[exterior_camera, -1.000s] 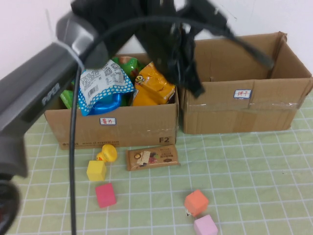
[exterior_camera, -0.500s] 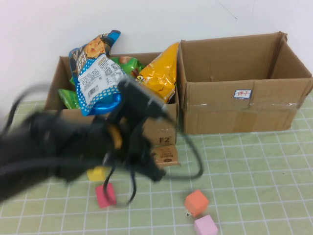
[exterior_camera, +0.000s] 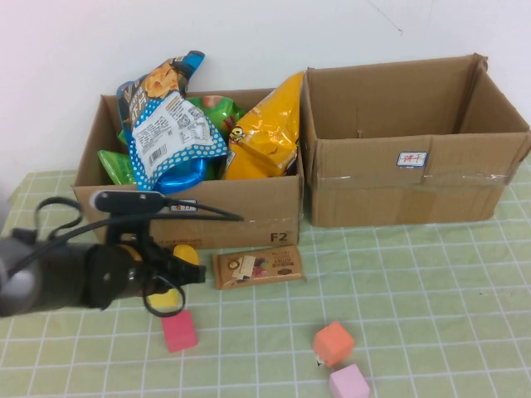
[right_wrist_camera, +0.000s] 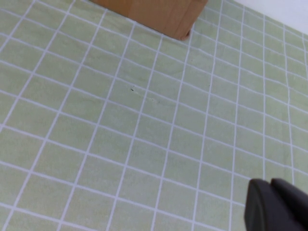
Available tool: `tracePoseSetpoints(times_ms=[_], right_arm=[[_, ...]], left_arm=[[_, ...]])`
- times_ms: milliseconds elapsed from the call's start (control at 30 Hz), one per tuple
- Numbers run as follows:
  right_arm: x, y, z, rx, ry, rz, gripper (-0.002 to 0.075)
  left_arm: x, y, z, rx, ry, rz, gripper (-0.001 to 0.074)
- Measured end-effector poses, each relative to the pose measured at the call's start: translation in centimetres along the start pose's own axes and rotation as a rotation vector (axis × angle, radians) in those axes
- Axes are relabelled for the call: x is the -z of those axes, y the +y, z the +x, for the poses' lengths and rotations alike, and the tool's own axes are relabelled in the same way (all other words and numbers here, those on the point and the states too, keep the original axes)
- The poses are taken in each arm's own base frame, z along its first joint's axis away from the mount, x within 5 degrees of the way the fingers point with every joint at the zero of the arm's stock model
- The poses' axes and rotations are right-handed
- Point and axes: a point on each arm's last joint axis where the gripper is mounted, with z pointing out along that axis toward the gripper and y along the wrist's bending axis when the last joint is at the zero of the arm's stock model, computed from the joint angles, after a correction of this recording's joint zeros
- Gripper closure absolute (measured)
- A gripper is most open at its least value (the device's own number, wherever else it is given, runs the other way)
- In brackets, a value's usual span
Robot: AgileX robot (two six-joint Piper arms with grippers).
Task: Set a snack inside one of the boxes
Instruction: Pick up the biscuit
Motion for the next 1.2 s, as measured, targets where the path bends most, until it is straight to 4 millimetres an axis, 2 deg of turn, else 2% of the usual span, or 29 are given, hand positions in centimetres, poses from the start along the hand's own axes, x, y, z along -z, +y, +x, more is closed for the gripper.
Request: tracePoseSetpoints(times_ms=[133, 233, 467, 833, 1033, 1200], right_arm=[[0.0, 0.0, 0.0, 0.000, 0.000, 0.000, 0.0721], [0.0, 0.0, 0.0, 0.000, 0.000, 0.000, 0.0721], [0.0, 0.0, 0.0, 0.000, 0.000, 0.000, 0.0721], [0.0, 0.0, 0.0, 0.000, 0.000, 0.000, 0.0721], [0.0, 0.0, 0.0, 0.000, 0.000, 0.000, 0.0721], [0.0, 0.0, 0.0, 0.000, 0.000, 0.000, 0.0722]], left_arm=[[-2.3, -0.6, 0.1, -0.021, 0.081, 0.000, 0.0736], [-2.8, -1.6, -0.2, -0.036, 0.067, 0.018, 0.0736], [-3.5, -2.8, -1.9, -0.040, -0.152, 0.059, 0.0736], [-7.0, -2.9, 0.5, -0.068, -0.160, 0.061, 0.0736], [-7.7, -3.1, 0.3, -0.100, -0.276, 0.086, 0.0736], [-8.5, -3.5, 1.0, -0.150, -0.280, 0.146, 0.0736]])
